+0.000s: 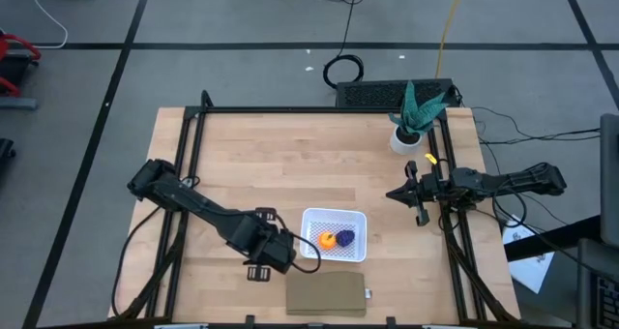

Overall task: Pick and placing Produce into tupperware
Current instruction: Put the yellow potato into the white basket

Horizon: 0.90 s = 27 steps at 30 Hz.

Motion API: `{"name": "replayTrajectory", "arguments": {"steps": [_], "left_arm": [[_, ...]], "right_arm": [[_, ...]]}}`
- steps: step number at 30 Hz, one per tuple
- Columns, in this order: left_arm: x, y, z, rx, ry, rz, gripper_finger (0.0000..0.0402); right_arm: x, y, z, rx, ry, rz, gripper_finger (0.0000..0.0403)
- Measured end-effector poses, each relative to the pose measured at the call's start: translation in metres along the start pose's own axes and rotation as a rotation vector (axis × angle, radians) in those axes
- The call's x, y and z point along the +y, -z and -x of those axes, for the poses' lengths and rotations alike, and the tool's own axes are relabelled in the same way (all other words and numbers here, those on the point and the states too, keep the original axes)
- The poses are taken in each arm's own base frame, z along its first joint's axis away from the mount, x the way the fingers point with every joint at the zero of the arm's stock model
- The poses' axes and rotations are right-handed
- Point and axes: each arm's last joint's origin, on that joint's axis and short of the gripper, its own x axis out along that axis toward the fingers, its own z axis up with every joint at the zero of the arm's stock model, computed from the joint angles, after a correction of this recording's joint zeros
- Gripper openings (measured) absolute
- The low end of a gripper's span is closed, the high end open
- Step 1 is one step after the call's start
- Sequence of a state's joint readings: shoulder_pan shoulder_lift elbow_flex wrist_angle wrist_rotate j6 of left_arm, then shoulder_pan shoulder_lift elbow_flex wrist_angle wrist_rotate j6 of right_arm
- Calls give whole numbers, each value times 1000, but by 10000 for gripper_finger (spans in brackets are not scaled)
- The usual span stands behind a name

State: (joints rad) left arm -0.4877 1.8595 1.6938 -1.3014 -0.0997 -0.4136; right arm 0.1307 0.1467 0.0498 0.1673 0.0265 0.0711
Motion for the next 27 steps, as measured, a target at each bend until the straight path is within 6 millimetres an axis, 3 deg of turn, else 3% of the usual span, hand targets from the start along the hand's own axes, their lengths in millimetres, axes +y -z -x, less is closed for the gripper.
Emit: {"name": "replayTrajectory", "arguments": {"steps": [15,27], "left_arm": [[15,2,59,-78,-57,-18,181],[51,40,123,-292,-117,63,175]], "right_arm": [[0,0,0,1,0,0,0],[0,0,0,1,0,1,0]]}}
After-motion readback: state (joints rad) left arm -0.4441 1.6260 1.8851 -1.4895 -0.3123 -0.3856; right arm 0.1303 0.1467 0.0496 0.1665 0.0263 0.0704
